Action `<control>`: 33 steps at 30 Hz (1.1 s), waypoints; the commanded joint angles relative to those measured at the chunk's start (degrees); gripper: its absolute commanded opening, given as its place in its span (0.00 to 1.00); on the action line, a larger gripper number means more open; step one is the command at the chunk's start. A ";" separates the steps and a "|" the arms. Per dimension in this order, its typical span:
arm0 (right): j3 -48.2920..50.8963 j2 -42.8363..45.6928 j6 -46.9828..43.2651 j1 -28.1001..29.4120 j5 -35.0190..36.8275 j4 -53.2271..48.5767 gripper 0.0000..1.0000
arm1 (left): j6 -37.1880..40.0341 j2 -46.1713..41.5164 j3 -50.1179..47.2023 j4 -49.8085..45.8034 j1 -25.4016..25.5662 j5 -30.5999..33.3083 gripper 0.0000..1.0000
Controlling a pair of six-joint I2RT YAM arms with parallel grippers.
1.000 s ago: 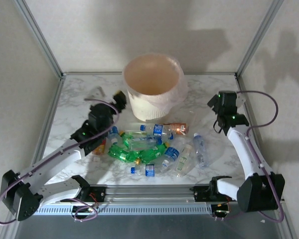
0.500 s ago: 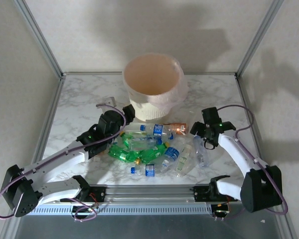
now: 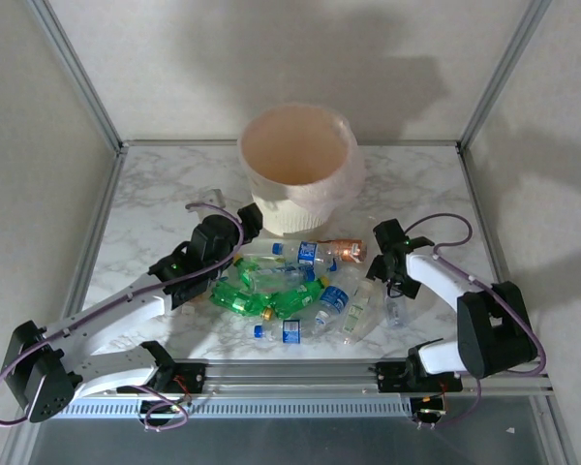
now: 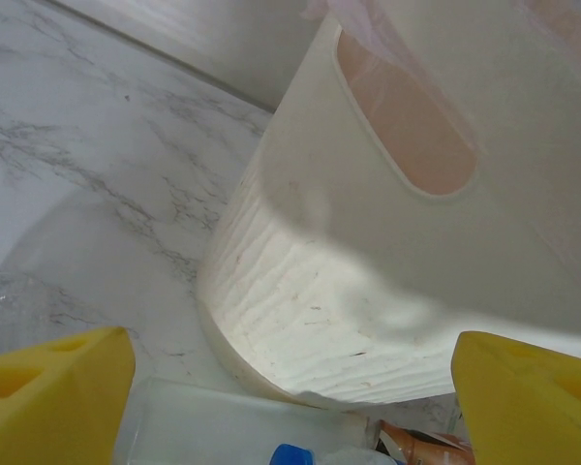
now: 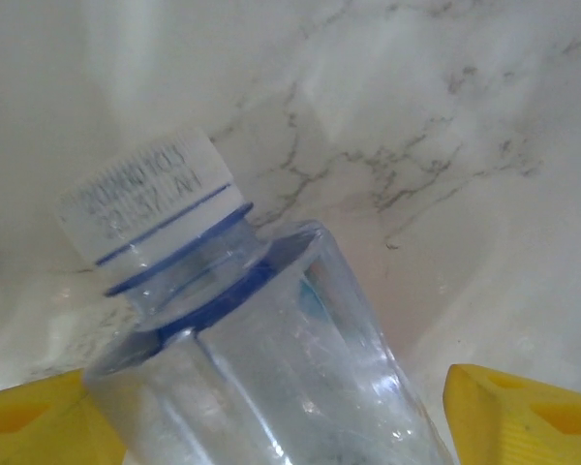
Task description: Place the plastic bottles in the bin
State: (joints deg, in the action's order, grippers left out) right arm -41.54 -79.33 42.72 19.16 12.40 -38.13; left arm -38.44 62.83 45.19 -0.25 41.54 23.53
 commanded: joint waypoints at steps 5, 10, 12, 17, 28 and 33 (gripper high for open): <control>1.46 -2.43 1.80 0.14 2.75 1.65 0.74 | -2.23 -1.85 -1.24 -1.16 -0.40 -0.77 0.84; 2.29 -3.05 1.90 -0.16 3.69 2.20 0.67 | -2.43 -2.35 -1.25 -1.16 -0.49 -0.59 0.84; 2.77 -2.70 2.02 -0.19 3.95 2.34 0.65 | -2.43 -2.49 -1.33 -1.36 -0.49 -0.44 0.84; 2.84 -0.57 2.67 -0.21 4.46 1.80 0.59 | -2.69 -2.93 -1.50 -1.61 -0.75 0.01 0.84; -3.47 9.25 3.07 -0.26 6.41 -4.15 0.47 | -3.87 -5.05 -2.55 -2.44 -1.45 1.76 0.84; -13.13 14.73 0.32 -0.12 6.01 -5.80 0.48 | -5.02 -6.88 -3.24 -3.07 -2.41 2.18 0.84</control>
State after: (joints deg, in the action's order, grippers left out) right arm -48.25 -67.61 44.27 19.11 16.93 -42.06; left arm -42.28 57.74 42.48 -1.72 39.90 24.03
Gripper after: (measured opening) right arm 0.492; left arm 0.841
